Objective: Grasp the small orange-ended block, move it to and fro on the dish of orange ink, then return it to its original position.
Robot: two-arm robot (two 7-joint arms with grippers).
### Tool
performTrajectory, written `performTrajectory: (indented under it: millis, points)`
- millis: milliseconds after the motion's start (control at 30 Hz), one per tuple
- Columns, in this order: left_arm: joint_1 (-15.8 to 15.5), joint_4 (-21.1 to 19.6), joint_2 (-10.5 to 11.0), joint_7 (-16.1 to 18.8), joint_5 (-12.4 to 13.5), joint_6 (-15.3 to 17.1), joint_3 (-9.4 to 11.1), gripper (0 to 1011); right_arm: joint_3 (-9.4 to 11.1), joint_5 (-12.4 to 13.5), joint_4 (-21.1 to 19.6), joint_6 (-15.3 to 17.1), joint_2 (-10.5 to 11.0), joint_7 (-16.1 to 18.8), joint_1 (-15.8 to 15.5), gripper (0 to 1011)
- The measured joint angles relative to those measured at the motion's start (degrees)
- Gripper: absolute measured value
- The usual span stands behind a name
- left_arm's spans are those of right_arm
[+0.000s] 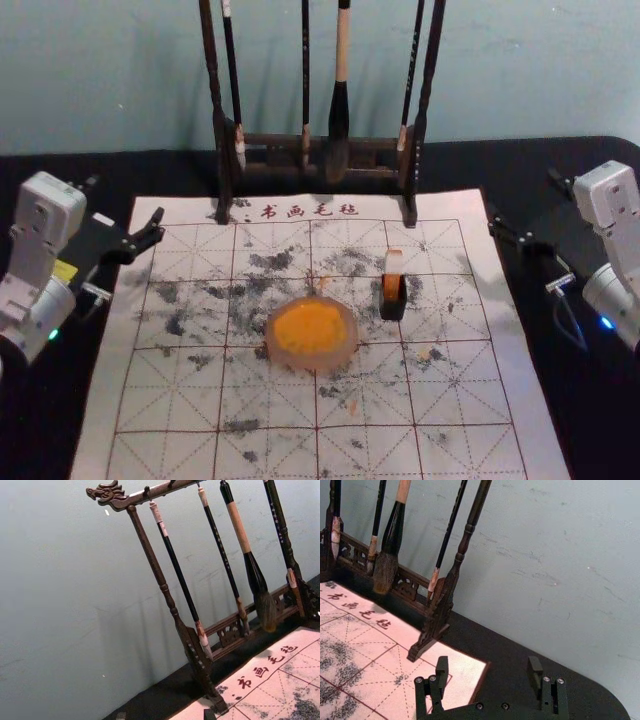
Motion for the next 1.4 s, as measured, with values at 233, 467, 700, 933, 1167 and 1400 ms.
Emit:
performTrajectory:
  millis: [233, 467, 700, 933, 1167, 1400]
  points:
    - [0.0, 0.0, 0.0, 0.0, 0.0, 0.0, 0.0, 1001, 0.0, 0.0, 0.0, 0.0, 0.0, 0.0, 0.0, 1002]
    - [0.0, 0.0, 0.0, 0.0, 0.0, 0.0, 0.0, 1001, 0.0, 0.0, 0.0, 0.0, 0.0, 0.0, 0.0, 1003]
    - [0.0, 0.0, 0.0, 0.0, 0.0, 0.0, 0.0, 1001, 0.0, 0.0, 0.0, 0.0, 0.0, 0.0, 0.0, 1002]
    - [0.0, 0.0, 0.0, 0.0, 0.0, 0.0, 0.0, 1001, 0.0, 0.0, 0.0, 0.0, 0.0, 0.0, 0.0, 1003]
    - [0.0, 0.0, 0.0, 0.0, 0.0, 0.0, 0.0, 1001, 0.0, 0.0, 0.0, 0.0, 0.0, 0.0, 0.0, 1002]
    - [0.0, 0.0, 0.0, 0.0, 0.0, 0.0, 0.0, 1001, 0.0, 0.0, 0.0, 0.0, 0.0, 0.1, 0.0, 1003]
